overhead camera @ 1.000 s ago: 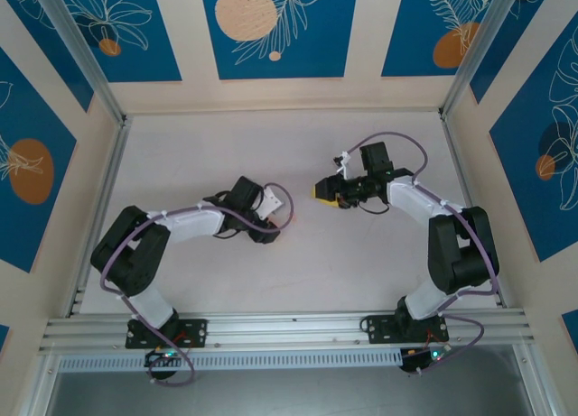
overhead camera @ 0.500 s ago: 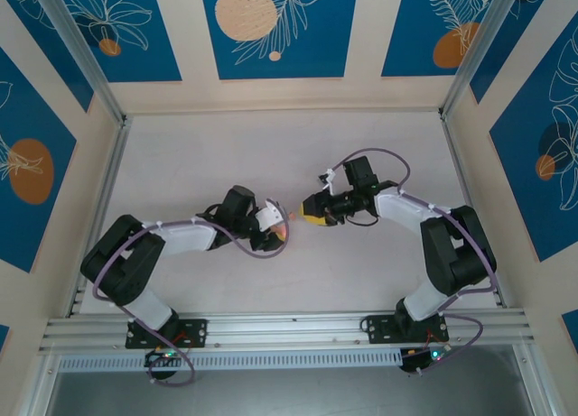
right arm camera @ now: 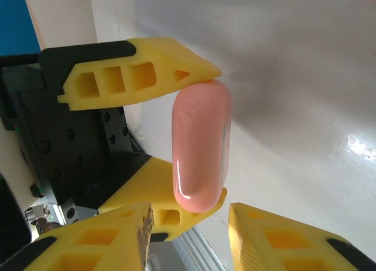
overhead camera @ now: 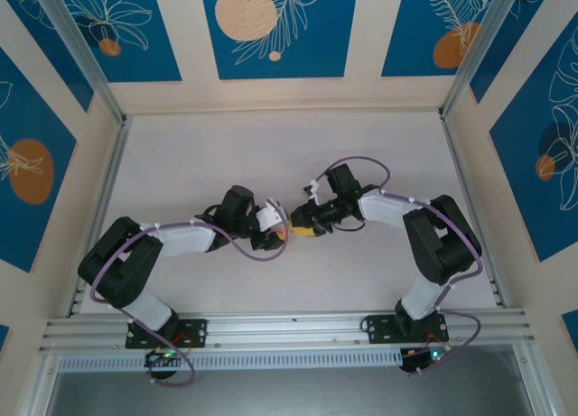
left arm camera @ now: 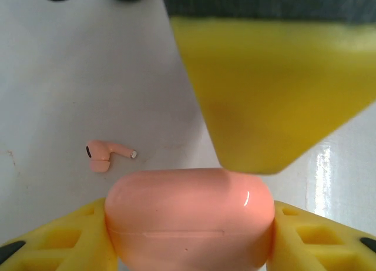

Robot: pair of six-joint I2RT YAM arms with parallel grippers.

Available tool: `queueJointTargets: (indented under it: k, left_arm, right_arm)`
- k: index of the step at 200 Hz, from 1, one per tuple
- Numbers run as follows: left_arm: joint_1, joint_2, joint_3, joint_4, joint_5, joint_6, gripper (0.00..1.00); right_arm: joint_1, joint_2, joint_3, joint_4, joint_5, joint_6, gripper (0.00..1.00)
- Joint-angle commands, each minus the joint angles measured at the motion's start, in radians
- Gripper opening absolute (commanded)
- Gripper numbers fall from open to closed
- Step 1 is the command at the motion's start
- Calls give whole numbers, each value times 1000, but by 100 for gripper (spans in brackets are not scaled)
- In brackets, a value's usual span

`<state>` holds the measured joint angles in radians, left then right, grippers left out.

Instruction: Insert wireless bluetooth earbuds into charging case

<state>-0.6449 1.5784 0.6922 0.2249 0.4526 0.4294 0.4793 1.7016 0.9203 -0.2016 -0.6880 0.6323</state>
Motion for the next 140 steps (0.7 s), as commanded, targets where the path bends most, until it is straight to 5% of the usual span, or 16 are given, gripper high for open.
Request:
queueJointTargets:
  k: [1,140]
  left_arm:
    - [-13,-32,-1,13,28,22,48]
    - [-18,-87,-3,4,20,10,47]
  right_arm:
    - [16,26,41,-8,-50,7,38]
    - [42,66,69,-9,-48,1,38]
